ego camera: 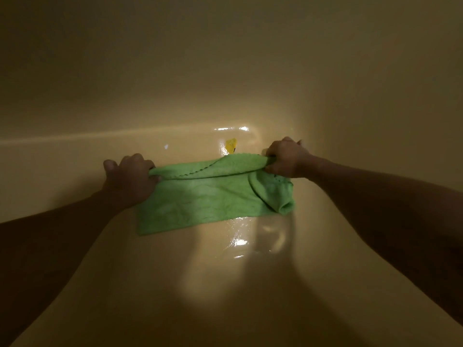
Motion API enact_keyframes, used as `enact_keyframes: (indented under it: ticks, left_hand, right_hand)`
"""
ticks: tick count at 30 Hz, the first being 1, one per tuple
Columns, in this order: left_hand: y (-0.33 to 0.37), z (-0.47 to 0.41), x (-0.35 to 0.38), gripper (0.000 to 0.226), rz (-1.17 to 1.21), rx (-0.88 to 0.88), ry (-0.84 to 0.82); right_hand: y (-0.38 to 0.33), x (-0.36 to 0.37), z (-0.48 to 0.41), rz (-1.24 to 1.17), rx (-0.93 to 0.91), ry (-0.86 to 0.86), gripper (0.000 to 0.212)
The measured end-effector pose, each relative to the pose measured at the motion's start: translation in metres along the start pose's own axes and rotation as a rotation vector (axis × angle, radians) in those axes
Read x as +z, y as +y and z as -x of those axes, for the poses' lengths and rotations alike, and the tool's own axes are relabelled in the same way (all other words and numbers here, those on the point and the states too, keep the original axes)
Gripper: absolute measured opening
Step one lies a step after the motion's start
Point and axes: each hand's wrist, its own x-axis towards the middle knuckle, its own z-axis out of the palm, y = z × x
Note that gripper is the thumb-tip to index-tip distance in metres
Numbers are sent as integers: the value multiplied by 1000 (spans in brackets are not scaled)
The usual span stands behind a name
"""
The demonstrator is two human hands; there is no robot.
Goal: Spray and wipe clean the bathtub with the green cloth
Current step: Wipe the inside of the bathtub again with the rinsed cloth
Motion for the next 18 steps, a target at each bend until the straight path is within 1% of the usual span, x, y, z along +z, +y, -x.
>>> enact_keyframes:
  ticks: [1,2,4,5,8,10,12,13,15,18]
  left_hand:
    - [-3,2,-5,28,82,26,-6]
    - [-7,5,-11,28,182,52,-20]
    - [-15,12,-25,35,352,78,-58]
    - [-16,16,-33,34,413,83,-53]
    - [-18,29,-50,19,514,33,12]
    - [-14,37,-59,19,549,-24,78]
    - [-2,45,-69,18,622,-93,131]
    - [7,48,-74,17,668,-131,145]
    - [31,56,-84,16,724,-147,180]
    - [79,69,-96,13,891,-55,177]
  right_hand:
    - [4,-7,4,-65,-24,-17,41]
    - [8,-14,8,-165,-29,-42,38]
    - [15,-21,16,-395,8,-97,18]
    - [17,-23,20,-497,31,-115,12]
    - [20,-31,35,-680,96,-115,21]
    - [17,-36,42,-719,149,-62,28]
    - [8,-42,48,-768,206,-6,31]
    - [2,-46,50,-815,230,-4,31]
    - [-12,-53,56,-934,276,-58,32]
    - [-38,-69,65,-1248,275,-237,32]
